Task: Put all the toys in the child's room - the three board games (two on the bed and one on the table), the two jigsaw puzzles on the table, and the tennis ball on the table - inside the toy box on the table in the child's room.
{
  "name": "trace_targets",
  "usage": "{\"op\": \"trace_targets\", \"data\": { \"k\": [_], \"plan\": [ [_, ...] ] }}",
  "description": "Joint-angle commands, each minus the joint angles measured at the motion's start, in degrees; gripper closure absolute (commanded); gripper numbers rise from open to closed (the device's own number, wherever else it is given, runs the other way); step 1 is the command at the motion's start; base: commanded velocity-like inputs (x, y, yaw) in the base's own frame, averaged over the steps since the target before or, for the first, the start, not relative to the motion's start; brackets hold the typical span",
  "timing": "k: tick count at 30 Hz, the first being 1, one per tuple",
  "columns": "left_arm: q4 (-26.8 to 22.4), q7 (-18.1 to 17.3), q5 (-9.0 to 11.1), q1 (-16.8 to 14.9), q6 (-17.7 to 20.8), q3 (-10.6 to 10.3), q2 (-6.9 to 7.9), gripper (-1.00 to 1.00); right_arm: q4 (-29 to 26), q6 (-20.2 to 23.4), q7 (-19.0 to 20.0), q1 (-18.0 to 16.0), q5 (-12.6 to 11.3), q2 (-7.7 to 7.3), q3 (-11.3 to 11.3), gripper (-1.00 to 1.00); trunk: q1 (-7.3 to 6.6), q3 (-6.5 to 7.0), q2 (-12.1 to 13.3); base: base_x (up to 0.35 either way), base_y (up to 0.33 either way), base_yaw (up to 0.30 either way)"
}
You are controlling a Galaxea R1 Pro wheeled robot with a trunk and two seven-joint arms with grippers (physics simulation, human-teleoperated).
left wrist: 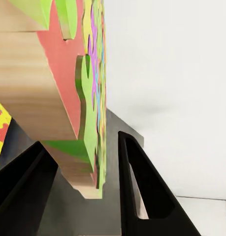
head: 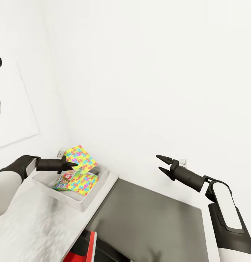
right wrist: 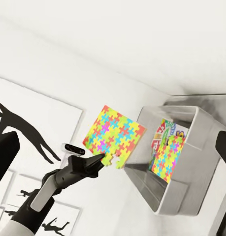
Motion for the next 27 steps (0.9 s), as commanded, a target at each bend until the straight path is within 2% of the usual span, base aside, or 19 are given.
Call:
{"op": "trace_targets", "data": {
  "k": [1,4,9,14,16,18,21,22,23,24,27],
  "plan": [
    [0.0,0.6,-0.5,0.1,0.2,1.3,0.0,1.0,0.0,0.3,-0.2,-0.1,-0.2,0.0,-0.1,-1.0,0.02,-0.2,-0.1,0.0,0.0,0.0],
    [0.0,2.3,-0.5,0.4,-0.3,2.7,-0.02,1.0,0.0,0.3,-0.2,-0.1,-0.2,0.0,-0.1,-1.0,0.02,-0.48,-0.1,0.0,0.0,0.0],
    [0.0,3.1,-0.6,0.5,-0.4,3.1,-0.34,1.0,0.0,0.2,-0.2,-0.1,-0.2,0.0,0.0,-1.0,0.02,-0.95,-0.1,0.0,0.0,0.0],
    [0.6,7.2,-0.4,0.5,-0.4,3.2,-1.04,1.0,0.0,0.2,-0.2,-0.1,-0.1,0.0,0.0,-1.0,0.02,-1.42,-0.1,0.0,0.0,0.0],
    [1.2,9.1,-0.3,0.5,-0.4,3.9,-1.26,1.0,0.0,0.2,-0.2,-0.1,-0.1,0.0,0.0,-1.0,0.02,-1.61,-0.1,0.0,0.0,0.0],
    [1.4,11.0,-0.2,0.5,-0.4,6.0,-1.39,1.0,0.0,0.2,-0.2,-0.1,-0.2,0.03,0.0,-1.0,0.02,-1.8,-0.1,0.0,0.0,0.0],
    [1.5,16.0,-0.1,0.5,-0.5,9.7,-1.45,1.0,0.0,0.2,-0.2,-0.1,-0.1,0.03,0.0,-1.0,0.02,-2.08,-0.1,0.0,0.0,0.0],
    [1.5,17.1,-0.1,0.5,-0.5,10.3,-1.46,1.0,0.0,0.2,-0.2,-0.1,-0.1,0.03,0.0,-1.0,0.02,-2.17,-0.1,0.0,0.0,0.0],
    [1.5,19.0,-0.1,0.5,-0.6,11.5,-1.5,1.0,0.0,0.2,-0.2,-0.1,-0.1,0.05,0.0,-1.0,0.02,-2.27,-0.1,0.0,0.0,0.0],
    [1.6,22.1,-0.1,0.5,-1.0,13.7,-1.63,1.0,0.0,0.3,-0.2,-0.1,-0.1,0.03,0.0,-1.0,0.02,-2.36,-0.1,0.0,0.0,0.0],
    [1.6,24.0,-0.1,0.5,-1.7,15.6,-1.84,1.0,0.0,0.3,-0.2,-0.1,-0.1,0.01,0.0,-1.0,0.02,-2.64,-0.1,0.0,0.0,0.0]
  ]
}}
